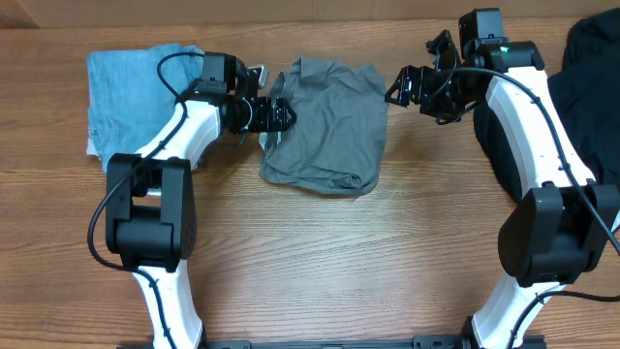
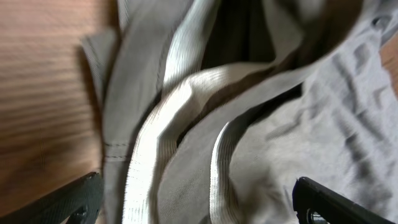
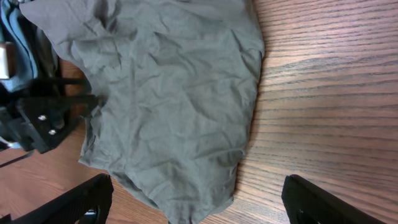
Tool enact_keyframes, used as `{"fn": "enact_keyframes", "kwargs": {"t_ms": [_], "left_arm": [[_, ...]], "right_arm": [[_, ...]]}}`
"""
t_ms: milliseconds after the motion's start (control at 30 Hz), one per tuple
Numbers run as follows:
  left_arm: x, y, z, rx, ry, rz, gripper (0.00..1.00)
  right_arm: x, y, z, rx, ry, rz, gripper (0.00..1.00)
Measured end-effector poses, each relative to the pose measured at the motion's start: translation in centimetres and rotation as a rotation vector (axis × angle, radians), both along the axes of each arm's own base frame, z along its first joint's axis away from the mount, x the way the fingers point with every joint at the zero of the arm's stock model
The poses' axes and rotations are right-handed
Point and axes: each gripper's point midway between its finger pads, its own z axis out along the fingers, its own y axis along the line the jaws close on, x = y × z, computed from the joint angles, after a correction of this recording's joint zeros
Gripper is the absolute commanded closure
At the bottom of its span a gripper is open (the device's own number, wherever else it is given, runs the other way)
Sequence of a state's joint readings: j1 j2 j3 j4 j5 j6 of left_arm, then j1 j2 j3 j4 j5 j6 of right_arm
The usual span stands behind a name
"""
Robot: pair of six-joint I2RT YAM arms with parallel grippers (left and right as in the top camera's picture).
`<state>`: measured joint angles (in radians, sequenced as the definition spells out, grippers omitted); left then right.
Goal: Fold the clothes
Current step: 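Grasp the left side of the folded pants with the left gripper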
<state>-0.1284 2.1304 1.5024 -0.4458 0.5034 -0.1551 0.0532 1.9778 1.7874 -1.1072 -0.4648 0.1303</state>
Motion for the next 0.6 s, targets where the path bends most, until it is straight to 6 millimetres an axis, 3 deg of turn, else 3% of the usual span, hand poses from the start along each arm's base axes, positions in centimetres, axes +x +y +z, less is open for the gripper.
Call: {"fn": "enact_keyframes", "kwargs": {"t_ms": [200,433,600], "left_arm": [[0.1,0.0,0.6,-0.003,-0.013,-0.001,0.0],[-0.3,-0.2,-1.8,-0.01,0.039,-0.007,0.0],[0.0,-0.8,-1.8,-0.043,0.026,-0.025,0.0]], "right_arm": [[0.0,0.0,0.0,-0.001,0.001,0.0,0.09],[-0.2,-0.2,-0.2,-0.013,0.009,-0.004,0.09],[-0.3,-0.3,-0.5,-0.021,0.024,-0.004,0.14]]}}
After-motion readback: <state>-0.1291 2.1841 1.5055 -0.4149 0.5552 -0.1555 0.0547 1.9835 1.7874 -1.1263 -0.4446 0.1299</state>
